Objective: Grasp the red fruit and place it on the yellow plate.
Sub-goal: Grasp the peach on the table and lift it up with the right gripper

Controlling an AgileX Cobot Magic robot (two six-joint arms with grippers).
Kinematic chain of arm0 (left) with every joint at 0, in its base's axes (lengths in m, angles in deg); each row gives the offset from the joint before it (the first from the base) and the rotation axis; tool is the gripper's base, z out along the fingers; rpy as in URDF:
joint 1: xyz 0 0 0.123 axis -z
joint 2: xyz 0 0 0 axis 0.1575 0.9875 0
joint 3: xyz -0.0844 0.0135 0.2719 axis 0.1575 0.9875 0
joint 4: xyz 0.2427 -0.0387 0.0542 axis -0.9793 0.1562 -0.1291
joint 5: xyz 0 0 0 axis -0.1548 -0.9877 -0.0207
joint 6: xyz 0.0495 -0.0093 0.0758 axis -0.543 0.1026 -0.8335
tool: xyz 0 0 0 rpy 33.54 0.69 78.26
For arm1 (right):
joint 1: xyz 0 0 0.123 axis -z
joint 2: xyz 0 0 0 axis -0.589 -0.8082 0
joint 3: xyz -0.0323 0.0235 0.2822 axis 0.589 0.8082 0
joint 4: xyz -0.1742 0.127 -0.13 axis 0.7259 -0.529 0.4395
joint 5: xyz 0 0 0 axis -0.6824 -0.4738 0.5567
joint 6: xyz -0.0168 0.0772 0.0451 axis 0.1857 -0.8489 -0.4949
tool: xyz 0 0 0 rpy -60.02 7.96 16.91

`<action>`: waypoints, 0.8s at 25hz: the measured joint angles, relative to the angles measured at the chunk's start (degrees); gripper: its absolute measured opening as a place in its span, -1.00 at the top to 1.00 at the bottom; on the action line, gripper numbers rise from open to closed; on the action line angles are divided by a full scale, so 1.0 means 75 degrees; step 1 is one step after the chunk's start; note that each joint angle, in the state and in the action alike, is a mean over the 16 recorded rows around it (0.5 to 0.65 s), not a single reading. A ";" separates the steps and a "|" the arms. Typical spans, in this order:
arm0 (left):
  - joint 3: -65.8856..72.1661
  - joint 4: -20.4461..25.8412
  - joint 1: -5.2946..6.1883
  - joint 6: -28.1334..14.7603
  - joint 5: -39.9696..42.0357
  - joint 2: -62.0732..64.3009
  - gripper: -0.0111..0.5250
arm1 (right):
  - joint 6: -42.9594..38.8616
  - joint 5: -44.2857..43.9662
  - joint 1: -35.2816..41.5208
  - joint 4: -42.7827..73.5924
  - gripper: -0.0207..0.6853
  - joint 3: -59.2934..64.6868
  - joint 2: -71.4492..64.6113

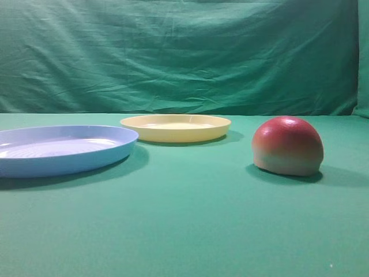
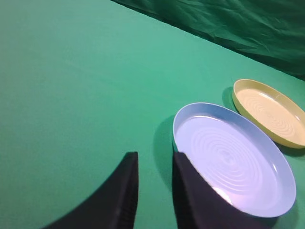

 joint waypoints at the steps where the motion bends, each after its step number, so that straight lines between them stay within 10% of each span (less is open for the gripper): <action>1: 0.0000 0.0000 0.0000 0.0000 0.0000 0.0000 0.37 | -0.0002 0.0000 0.0000 0.0000 0.80 0.0000 0.0000; 20: 0.0000 0.0000 0.0000 0.0000 0.0000 0.0000 0.37 | -0.0014 0.0000 0.0000 0.0237 0.80 0.0000 0.0000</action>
